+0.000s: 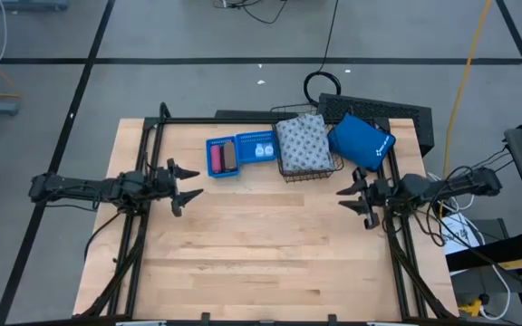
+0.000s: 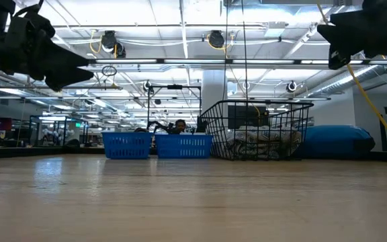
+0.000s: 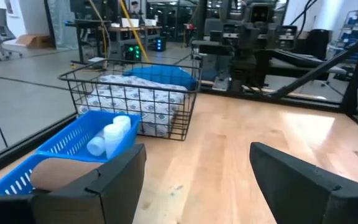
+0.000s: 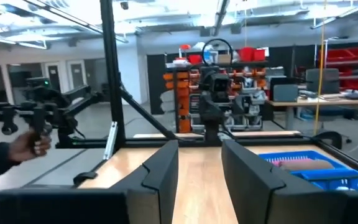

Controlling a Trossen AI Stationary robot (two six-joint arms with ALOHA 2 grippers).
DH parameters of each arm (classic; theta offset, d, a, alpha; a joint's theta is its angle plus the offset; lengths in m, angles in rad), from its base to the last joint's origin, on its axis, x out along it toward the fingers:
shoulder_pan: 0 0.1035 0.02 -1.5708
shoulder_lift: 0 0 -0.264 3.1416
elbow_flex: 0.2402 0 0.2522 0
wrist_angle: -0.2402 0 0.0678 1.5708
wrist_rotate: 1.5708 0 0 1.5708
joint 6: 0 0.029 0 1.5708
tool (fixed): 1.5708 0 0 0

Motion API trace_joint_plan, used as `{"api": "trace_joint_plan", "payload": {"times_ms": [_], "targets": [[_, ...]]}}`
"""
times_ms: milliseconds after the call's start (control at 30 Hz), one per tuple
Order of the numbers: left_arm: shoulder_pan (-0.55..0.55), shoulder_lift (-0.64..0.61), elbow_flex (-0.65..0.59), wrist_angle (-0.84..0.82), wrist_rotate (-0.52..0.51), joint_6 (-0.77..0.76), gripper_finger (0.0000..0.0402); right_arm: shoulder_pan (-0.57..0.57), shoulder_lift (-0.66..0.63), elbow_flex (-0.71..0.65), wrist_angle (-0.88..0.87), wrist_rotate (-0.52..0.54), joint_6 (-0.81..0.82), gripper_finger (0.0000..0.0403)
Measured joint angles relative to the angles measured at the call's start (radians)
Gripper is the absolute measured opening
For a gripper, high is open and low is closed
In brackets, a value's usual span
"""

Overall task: Pick & Place Medicine items
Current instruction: Return to Home Position

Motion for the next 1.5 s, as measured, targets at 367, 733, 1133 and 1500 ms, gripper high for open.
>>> {"api": "trace_joint_plan", "payload": {"times_ms": [367,733,1133,1500], "targets": [[0.000,0.000,0.000,0.005,-0.004,0.007,0.0294,-0.050,-0.018,-0.024,-0.121,-0.018,-0.066,0.0116],[0.000,0.000,0.000,0.005,-0.004,0.007,0.0294,-0.058,0.002,-0.026,-0.309,-0.017,-0.230,0.0116],[0.000,0.000,0.000,0.005,-0.004,0.008,0.0294,-0.058,0.008,-0.028,-0.302,-0.017,-0.241,0.0116],[0.000,0.000,0.000,0.005,-0.005,0.008,0.0294,-0.058,0.008,-0.028,-0.302,-0.017,-0.241,0.0116]]}}
